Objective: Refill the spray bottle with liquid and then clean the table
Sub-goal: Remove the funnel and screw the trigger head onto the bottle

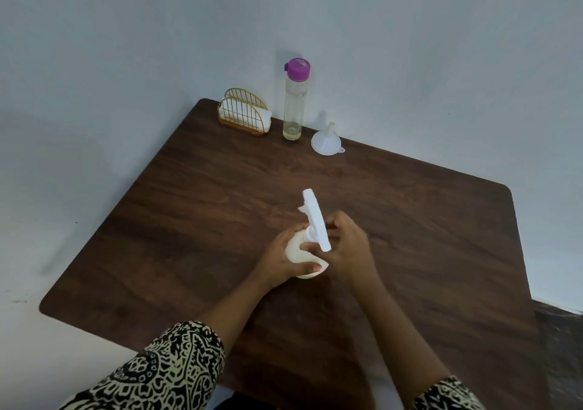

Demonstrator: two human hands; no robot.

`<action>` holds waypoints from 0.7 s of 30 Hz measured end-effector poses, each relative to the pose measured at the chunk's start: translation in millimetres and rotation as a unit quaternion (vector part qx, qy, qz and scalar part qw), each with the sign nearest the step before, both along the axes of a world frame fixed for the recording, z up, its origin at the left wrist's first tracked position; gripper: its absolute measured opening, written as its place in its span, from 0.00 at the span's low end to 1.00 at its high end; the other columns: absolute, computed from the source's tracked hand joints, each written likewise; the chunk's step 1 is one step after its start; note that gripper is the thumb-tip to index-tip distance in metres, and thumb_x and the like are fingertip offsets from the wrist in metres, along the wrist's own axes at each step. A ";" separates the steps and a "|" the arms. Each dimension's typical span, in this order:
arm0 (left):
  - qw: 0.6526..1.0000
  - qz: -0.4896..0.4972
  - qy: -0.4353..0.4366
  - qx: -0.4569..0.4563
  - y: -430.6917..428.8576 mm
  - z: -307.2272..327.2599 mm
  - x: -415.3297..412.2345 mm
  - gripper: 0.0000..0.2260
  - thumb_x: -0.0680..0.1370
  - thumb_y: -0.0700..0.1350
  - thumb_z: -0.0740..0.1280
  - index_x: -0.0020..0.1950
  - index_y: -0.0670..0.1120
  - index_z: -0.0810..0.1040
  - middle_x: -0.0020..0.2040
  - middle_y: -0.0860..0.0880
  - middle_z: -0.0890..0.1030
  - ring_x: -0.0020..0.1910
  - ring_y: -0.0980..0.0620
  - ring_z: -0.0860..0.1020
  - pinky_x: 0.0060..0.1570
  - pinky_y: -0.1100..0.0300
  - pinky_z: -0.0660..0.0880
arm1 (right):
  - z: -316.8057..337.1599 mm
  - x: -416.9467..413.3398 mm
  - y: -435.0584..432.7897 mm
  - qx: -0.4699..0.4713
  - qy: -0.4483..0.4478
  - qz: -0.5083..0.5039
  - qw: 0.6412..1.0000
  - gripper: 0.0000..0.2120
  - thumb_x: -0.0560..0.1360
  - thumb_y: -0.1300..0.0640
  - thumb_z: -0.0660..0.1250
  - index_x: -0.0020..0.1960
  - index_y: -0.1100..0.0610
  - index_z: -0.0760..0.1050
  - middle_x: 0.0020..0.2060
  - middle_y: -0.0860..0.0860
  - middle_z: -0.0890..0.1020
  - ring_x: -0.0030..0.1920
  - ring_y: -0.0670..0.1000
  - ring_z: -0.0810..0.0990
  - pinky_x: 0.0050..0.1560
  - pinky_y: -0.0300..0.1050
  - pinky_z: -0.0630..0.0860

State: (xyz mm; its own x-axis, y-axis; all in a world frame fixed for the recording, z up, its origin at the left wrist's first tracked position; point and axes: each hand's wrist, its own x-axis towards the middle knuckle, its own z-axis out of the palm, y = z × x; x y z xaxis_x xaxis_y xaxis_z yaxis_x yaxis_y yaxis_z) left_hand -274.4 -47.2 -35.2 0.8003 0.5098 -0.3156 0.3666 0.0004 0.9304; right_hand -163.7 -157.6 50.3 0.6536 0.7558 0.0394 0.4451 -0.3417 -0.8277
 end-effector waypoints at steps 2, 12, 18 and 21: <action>1.000 0.016 -0.014 0.002 -2.7 0.7 0.5 0.35 0.59 0.55 0.79 0.64 0.57 0.73 0.61 0.55 0.78 0.60 0.56 0.77 0.58 0.57 0.76 | -4.8 -19.4 3.7 0.032 0.015 -0.086 0.996 0.19 0.62 0.51 0.80 0.41 0.50 0.70 0.37 0.42 0.78 0.40 0.40 0.79 0.37 0.29 0.72; 0.999 0.000 -0.007 0.043 -2.5 -1.0 4.3 0.30 0.64 0.53 0.75 0.65 0.53 0.73 0.60 0.56 0.78 0.60 0.56 0.77 0.59 0.57 0.75 | -8.5 -30.7 -3.5 0.054 0.125 0.005 0.991 0.34 0.65 0.45 0.74 0.67 0.48 0.67 0.62 0.40 0.74 0.62 0.38 0.72 0.56 0.28 0.70; 1.000 0.015 -0.023 0.016 -3.2 -0.9 0.4 0.34 0.59 0.56 0.79 0.63 0.54 0.73 0.60 0.54 0.78 0.59 0.56 0.77 0.58 0.54 0.75 | -2.6 -4.9 -18.7 0.056 0.083 0.055 0.993 0.19 0.73 0.56 0.68 0.60 0.38 0.75 0.51 0.37 0.82 0.52 0.42 0.82 0.53 0.46 0.78; 0.999 0.021 -0.022 0.013 -3.3 -0.4 0.9 0.35 0.58 0.56 0.78 0.63 0.53 0.74 0.59 0.54 0.79 0.58 0.56 0.77 0.56 0.59 0.75 | -7.4 -9.1 -11.1 0.064 0.076 -0.017 0.995 0.16 0.68 0.58 0.75 0.48 0.39 0.78 0.44 0.39 0.84 0.46 0.44 0.83 0.47 0.52 0.80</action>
